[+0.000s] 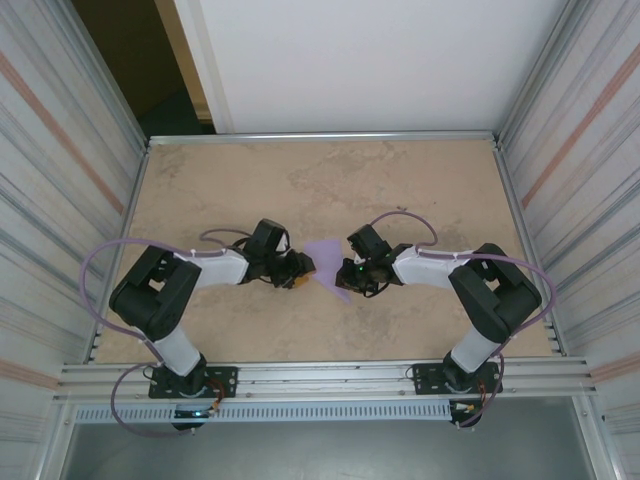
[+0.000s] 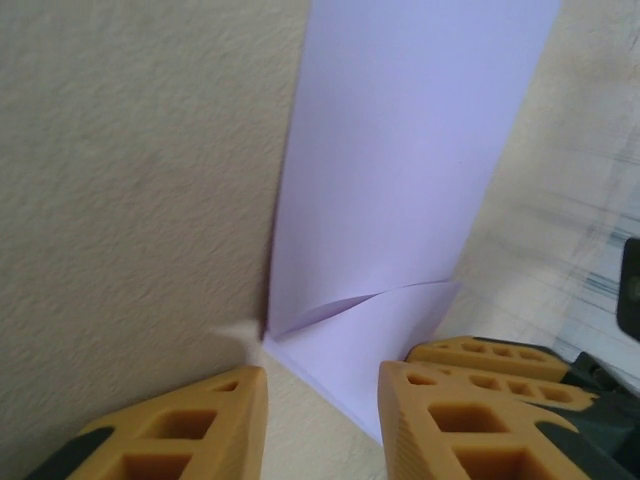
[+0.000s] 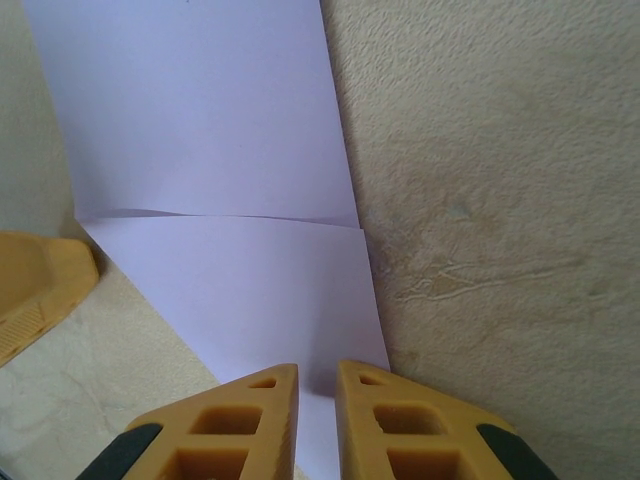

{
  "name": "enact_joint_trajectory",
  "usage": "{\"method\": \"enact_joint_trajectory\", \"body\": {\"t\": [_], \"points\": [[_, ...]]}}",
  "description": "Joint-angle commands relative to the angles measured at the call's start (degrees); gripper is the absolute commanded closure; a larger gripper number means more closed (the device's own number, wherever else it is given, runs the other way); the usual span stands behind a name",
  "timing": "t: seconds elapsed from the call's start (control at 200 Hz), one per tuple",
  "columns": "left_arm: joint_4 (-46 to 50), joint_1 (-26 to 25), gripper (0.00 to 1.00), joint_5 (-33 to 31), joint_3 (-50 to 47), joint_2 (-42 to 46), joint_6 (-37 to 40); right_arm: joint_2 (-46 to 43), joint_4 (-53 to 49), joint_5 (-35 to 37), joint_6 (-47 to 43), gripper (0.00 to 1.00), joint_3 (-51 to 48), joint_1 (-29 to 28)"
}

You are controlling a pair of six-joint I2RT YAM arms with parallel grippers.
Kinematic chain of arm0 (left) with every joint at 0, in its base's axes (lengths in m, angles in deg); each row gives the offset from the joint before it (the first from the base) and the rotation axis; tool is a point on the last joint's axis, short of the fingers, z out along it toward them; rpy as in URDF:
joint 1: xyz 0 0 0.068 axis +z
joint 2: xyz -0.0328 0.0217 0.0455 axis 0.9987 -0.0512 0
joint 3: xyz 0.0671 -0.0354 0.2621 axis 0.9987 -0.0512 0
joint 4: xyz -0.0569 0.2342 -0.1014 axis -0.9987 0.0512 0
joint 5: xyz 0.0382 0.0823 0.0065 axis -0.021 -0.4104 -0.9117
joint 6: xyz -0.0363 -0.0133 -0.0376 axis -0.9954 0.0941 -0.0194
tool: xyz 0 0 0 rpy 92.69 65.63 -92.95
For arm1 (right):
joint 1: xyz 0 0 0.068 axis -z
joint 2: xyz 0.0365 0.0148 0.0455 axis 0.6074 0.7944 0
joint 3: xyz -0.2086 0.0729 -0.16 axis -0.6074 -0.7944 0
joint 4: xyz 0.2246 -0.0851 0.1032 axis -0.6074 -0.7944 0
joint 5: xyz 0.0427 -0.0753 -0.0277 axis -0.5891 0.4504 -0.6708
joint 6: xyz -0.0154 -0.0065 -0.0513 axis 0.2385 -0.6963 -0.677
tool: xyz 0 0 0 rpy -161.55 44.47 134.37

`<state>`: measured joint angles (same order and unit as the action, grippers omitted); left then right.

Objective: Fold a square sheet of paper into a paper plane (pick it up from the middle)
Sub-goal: Third fold the triangle at the center of the table, then fourth fold the wing at the center of the table.

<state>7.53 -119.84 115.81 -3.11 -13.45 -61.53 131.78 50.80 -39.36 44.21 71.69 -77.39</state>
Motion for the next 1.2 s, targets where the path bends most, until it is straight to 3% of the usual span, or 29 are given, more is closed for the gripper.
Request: {"method": "enact_joint_trajectory", "body": {"t": [0.0,0.917,1.193], "points": [[0.58,-0.62,0.69,0.34,2.08,-1.47,0.32,2.11,-2.20,0.42,0.87,0.84,-1.61,0.32],[5.02,-0.11,0.66,-5.09,0.68,1.17,-1.33,2.75,-2.38,0.88,0.58,0.84,-1.74,0.35],[0.73,-0.05,0.77,-2.10,0.94,-0.23,-1.32,3.24,-2.11,0.69,0.61,0.85,-1.88,0.32]]}}
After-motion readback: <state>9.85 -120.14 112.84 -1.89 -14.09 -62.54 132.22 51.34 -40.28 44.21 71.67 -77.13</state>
